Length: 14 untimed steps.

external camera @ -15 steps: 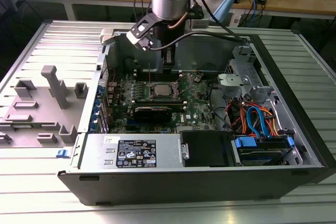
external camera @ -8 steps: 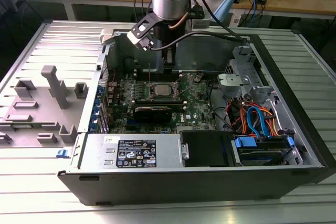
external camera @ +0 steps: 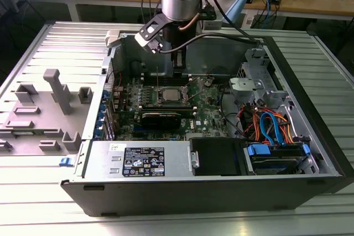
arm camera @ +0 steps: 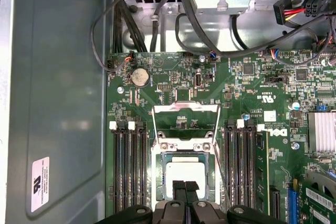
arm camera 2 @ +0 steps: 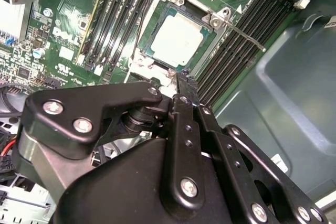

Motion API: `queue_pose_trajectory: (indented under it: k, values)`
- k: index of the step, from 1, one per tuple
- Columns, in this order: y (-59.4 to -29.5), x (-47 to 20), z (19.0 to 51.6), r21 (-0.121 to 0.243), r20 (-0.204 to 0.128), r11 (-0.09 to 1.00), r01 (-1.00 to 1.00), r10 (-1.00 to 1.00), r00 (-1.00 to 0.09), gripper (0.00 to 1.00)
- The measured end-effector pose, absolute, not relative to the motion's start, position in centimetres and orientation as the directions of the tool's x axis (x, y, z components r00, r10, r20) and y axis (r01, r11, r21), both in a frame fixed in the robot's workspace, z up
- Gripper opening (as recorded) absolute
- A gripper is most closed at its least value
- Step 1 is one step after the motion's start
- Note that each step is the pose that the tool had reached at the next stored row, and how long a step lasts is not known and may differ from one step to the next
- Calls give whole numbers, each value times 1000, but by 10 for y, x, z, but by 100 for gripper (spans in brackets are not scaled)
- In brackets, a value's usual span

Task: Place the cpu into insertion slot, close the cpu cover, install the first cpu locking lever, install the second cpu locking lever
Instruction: 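Close the cpu cover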

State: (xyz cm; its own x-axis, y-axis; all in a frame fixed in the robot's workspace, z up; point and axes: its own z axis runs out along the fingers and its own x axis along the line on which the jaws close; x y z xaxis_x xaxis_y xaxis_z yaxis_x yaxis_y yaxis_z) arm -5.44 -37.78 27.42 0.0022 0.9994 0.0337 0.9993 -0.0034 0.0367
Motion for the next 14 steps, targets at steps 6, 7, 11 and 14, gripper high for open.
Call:
queue_pose_trajectory:
  k: [6,7,11,14]
  values:
    - [-378,-48,274,37,34,-3,999,999,2,11]
    - [-378,-47,274,37,34,-3,999,999,2,11]
    - [-378,-47,275,37,34,-3,999,999,2,11]
    - [-378,-47,277,37,34,-3,999,999,2,11]
